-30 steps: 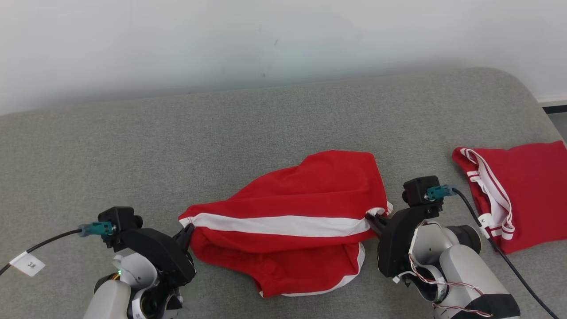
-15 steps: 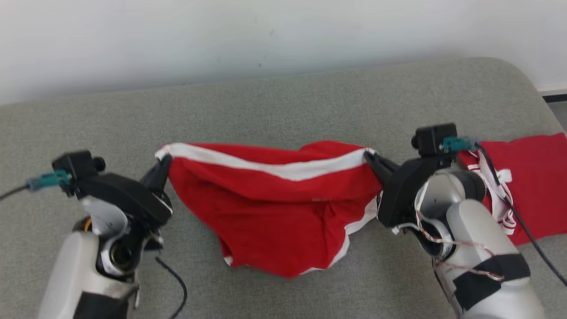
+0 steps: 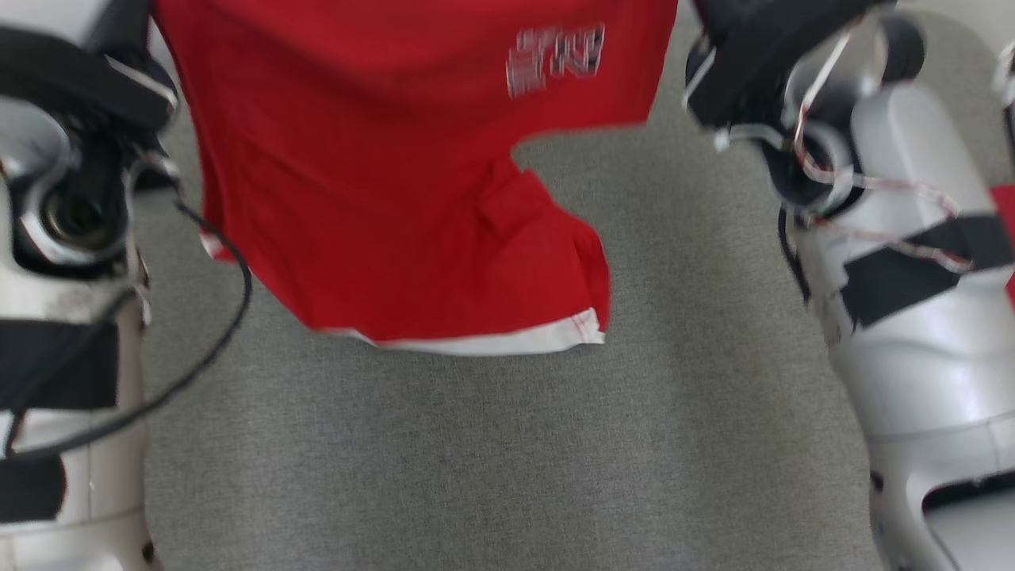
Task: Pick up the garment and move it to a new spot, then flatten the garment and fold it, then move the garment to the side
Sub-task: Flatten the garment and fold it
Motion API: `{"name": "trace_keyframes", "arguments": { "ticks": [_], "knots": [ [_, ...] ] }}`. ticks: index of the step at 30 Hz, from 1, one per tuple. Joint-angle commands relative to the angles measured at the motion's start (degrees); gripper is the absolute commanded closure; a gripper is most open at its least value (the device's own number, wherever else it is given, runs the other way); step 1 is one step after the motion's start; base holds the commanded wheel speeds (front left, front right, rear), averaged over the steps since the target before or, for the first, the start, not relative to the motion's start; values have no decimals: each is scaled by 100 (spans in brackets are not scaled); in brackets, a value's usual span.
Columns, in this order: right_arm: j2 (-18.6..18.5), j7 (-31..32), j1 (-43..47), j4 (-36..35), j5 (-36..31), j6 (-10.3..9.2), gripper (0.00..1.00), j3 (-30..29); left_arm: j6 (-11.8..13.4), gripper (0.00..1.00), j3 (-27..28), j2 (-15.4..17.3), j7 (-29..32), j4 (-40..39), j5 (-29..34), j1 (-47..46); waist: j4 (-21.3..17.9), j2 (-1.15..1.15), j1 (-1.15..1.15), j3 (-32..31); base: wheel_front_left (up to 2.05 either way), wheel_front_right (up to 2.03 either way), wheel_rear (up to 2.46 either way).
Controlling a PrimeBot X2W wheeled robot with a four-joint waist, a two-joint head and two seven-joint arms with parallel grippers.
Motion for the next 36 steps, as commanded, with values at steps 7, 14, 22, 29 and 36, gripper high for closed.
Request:
{"name": "trace_keyframes", "arguments": {
  "ticks": [7,14,22,29,36],
  "knots": [
    [-110,-1269,-1693,545,-519,-15,100,-27,-2,100,293,-125,-631,67,-162,-1490,-43,-1,-1,1093,0,0,0],
    [-255,-2520,-2753,999,-972,-15,100,-159,-304,100,419,-138,-1105,177,-280,-2397,-60,-1,-1,1224,0,0,0],
    [-354,-2980,-3056,1648,-1339,-15,100,-85,-619,100,35,-88,-1617,185,-411,-2162,-39,-1,-1,1383,0,0,0],
    [-486,-3019,-2187,1862,-948,-15,100,721,-617,100,-735,96,-1893,-46,-904,-1020,-4,-1,-1,1296,0,0,0],
    [-1018,-2876,-933,1304,-204,-15,100,1487,-618,100,-1450,235,-2348,-519,-1489,269,133,-1,-1,749,0,0,0]
  ]
}}
